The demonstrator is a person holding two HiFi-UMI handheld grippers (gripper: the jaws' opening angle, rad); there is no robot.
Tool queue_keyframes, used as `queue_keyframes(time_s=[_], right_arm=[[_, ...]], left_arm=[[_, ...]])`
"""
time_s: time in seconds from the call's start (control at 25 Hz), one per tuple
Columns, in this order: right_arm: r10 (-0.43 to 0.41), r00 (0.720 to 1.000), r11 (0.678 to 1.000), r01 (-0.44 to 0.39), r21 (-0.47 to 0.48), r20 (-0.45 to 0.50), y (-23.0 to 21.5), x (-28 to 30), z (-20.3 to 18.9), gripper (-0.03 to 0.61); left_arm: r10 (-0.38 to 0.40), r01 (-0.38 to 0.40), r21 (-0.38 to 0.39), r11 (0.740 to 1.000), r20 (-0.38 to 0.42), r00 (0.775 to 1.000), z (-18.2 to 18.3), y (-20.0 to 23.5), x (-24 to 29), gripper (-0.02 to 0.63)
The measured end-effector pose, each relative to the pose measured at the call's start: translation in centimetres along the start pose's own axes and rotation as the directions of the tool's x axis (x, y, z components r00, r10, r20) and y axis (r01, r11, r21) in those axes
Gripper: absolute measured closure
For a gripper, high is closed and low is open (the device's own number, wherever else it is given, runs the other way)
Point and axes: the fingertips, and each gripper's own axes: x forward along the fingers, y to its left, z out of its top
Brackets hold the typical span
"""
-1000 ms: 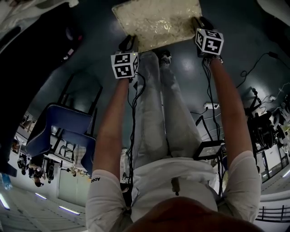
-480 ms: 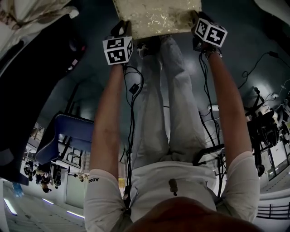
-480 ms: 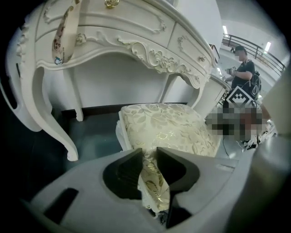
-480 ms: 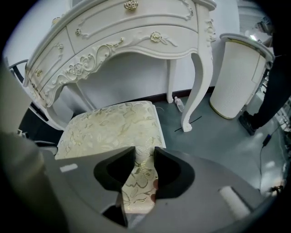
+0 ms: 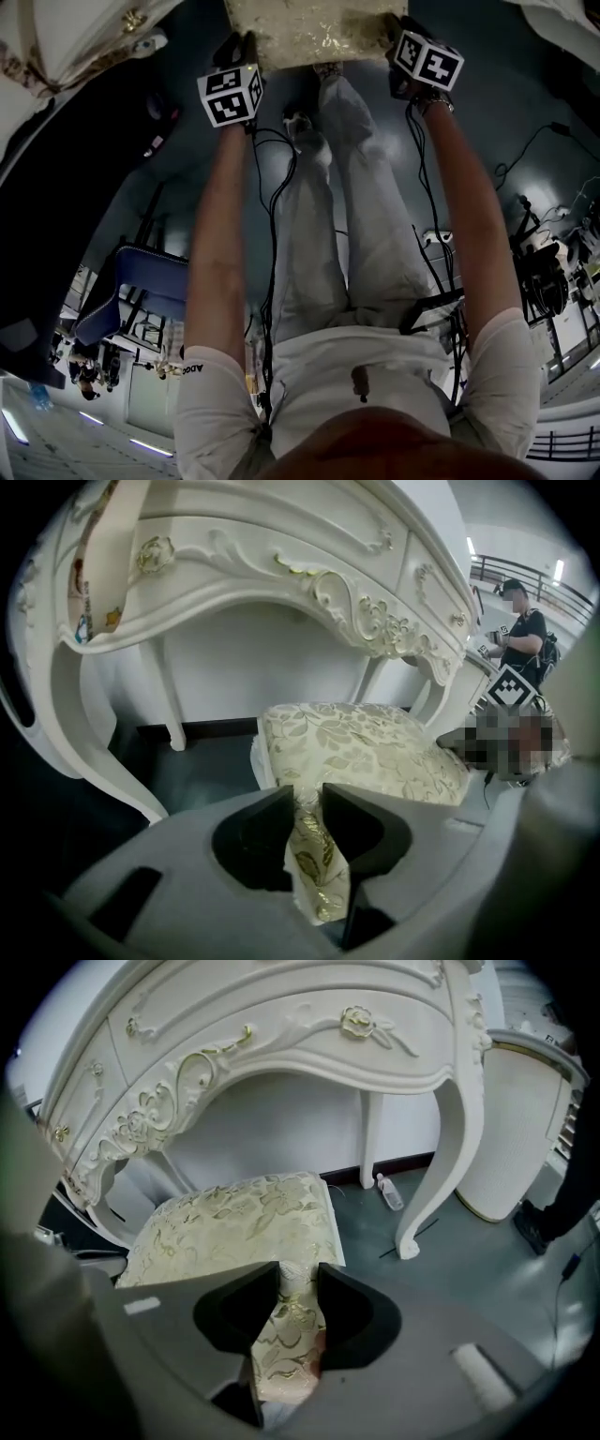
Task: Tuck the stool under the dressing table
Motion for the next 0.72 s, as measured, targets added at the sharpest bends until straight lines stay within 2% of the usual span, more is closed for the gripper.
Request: queue_keyframes(time_s=[0.44,0.56,0.72], right_arm=[[0.04,0.995,0.998,-0.035,-0.054,0.097,1.4,4.8,9.0,0.441],[0.089,0.989,0.994,-0.081,-0.071,0.118,2.1,5.0,9.3,0.44],[0.177,0.972,0.984,-0.17,-0.059,0.157,1.2,4.5,8.4,0.437]], left_arm=[[0.066,-0.065,-0.01,0.998,0.106,0.992,7.6,3.3,4.4,0.515],[0.073,-0.072,-0.01,0.997,0.143,0.987,8.7,4.3,4.6,0.515],[0.084,-0.078,-0.045,0.996,0.147,0.986,8.6,3.9,4.2,0.514]])
